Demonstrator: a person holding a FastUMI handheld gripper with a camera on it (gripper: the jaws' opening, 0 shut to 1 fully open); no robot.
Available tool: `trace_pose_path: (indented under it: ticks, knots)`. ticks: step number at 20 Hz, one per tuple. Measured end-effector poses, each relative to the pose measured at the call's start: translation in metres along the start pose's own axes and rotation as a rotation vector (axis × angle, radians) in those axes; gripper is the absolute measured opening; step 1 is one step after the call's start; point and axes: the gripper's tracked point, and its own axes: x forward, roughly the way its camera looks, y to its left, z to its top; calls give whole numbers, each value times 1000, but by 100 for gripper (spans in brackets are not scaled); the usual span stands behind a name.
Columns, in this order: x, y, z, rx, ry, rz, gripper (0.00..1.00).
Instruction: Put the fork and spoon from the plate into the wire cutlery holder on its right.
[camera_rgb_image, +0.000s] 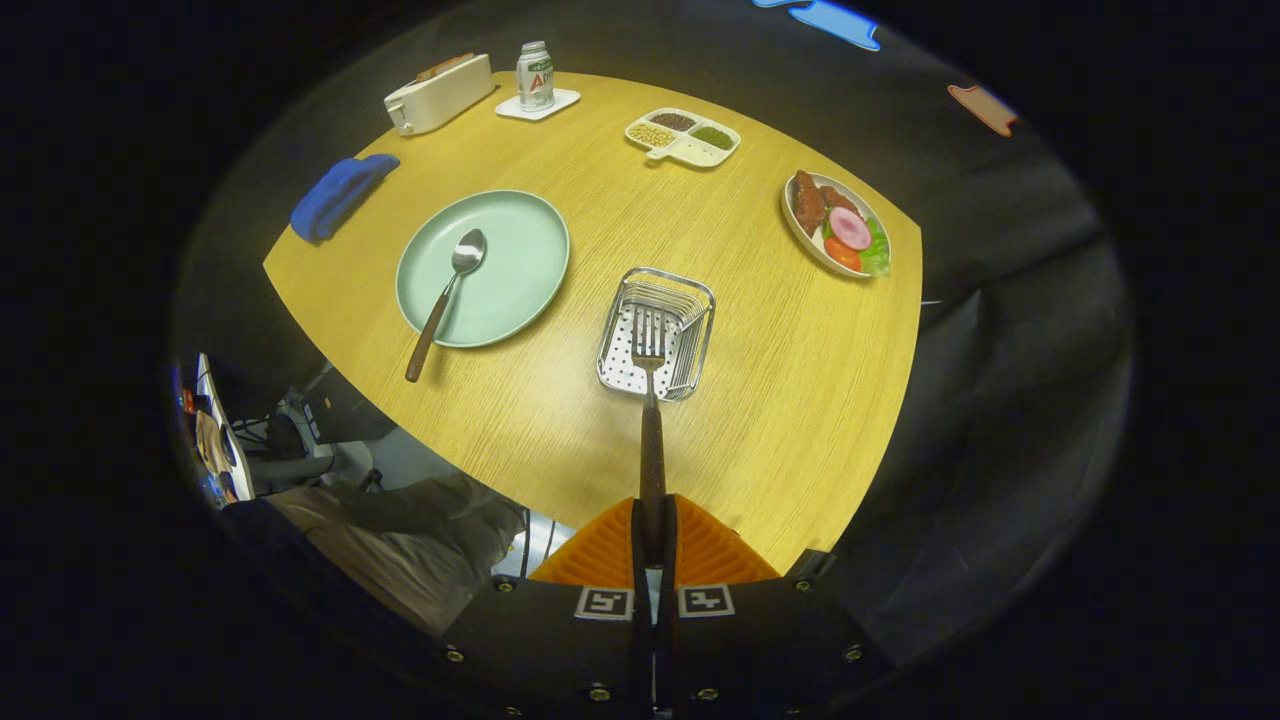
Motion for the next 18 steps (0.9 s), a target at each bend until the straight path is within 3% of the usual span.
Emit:
trace_pose_path:
  ticks: [10,18]
  knots:
    - [30,-5,23,47,99,54,2]
    - [31,-12,39,90,87,75,16]
